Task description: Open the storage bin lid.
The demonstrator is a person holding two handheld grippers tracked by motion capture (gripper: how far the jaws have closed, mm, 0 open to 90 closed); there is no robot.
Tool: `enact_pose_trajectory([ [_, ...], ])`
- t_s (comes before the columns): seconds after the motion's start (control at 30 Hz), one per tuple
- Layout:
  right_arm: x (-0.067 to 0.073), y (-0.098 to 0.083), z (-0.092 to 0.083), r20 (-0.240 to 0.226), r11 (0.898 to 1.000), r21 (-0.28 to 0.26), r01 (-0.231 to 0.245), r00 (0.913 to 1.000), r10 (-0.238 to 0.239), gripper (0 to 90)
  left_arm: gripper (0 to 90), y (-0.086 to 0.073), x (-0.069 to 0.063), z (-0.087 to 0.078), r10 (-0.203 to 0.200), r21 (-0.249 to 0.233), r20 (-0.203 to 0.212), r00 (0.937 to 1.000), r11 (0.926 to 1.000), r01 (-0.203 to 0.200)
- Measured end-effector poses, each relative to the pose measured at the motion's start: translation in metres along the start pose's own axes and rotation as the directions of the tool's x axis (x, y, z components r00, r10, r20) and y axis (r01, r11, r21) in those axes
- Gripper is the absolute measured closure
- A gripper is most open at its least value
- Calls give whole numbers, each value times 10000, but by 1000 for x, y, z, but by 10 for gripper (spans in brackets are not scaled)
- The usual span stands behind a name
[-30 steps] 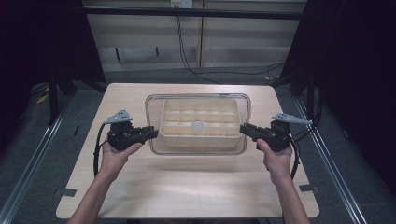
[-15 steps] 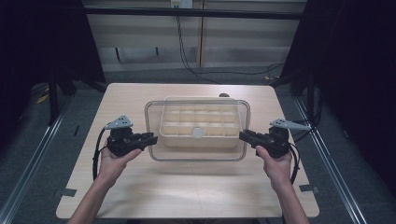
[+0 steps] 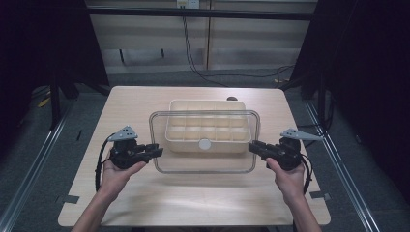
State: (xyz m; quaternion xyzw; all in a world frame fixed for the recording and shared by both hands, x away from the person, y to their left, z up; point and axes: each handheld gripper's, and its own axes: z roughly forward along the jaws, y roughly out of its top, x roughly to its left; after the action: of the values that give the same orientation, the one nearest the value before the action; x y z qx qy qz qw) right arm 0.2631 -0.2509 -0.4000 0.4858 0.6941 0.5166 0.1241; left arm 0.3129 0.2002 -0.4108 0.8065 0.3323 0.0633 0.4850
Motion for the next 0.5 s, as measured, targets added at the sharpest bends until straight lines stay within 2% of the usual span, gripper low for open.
enact_pose_trajectory([
  [0.1,0,-3,-1,-16,10000,1,10,10000,-10,714,694,-3,-3,-2,24,50,14,10000,10000,-24],
  [0.23,3,-6,-4,54,10000,25,-62,10000,62,714,702,-7,-4,-5,-247,12,281,9993,9997,246],
  [0.5,7,-11,-9,-159,9997,83,-238,9996,239,716,703,-15,-11,-8,-214,-12,244,9995,9998,214],
])
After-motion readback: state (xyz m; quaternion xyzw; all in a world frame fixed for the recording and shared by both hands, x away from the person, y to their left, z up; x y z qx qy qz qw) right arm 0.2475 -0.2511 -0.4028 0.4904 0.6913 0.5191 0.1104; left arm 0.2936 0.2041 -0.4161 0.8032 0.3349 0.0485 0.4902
